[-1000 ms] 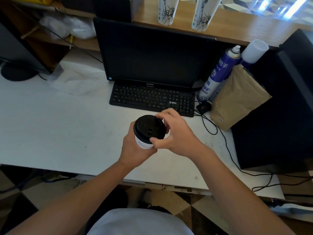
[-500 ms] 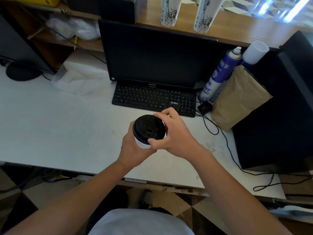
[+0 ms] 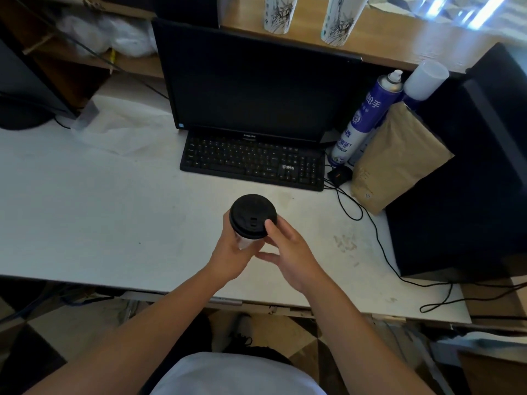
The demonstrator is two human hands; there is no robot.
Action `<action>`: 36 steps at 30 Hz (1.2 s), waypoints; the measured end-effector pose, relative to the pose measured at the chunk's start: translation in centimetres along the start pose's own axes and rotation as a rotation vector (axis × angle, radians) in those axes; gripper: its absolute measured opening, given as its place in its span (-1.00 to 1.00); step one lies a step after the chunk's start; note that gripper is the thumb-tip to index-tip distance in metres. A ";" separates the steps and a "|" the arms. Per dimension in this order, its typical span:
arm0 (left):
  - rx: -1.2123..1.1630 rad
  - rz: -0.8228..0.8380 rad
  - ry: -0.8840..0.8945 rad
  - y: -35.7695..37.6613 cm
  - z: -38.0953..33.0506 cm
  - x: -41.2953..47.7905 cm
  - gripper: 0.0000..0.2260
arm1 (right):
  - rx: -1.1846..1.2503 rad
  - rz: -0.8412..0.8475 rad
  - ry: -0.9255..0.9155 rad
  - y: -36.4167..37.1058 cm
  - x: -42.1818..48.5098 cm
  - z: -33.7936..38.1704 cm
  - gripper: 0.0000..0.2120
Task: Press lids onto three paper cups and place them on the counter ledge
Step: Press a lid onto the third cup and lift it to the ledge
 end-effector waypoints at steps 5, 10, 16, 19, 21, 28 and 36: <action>-0.027 0.150 -0.185 0.2 3.0 0.8 -0.40 | 0.098 -0.104 0.139 -1.1 0.3 -2.8 -0.57; -0.548 0.132 -0.468 -0.7 5.6 0.8 -0.32 | 0.046 -0.142 0.129 -1.4 1.0 -4.2 -0.58; -0.624 0.218 -0.472 -0.1 5.6 1.0 -0.73 | 0.087 -0.190 0.182 -1.6 1.3 -6.0 -0.50; -0.490 0.151 -0.494 -0.2 6.7 1.5 -0.60 | 0.095 -0.192 0.191 -1.5 1.5 -6.5 -0.50; -0.430 0.095 -0.500 -0.2 7.0 1.5 -0.53 | 0.085 -0.194 0.188 -1.5 1.7 -6.8 -0.49; -0.281 -0.002 -0.432 -0.5 6.1 1.9 -0.54 | 0.067 -0.198 0.178 -1.7 2.5 -6.9 -0.53; -0.032 -0.045 -0.192 -2.1 5.1 3.3 -0.57 | 0.011 -0.197 0.138 -2.2 3.3 -7.0 -0.58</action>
Point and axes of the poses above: each hand's wrist, its own x-axis towards the middle knuckle, its own y-axis out of the palm, z = x × y, the point moved 9 cm from there along x, towards the middle knuckle, and after that the axes turned 11 degrees about -y, right-handed, at the moved point
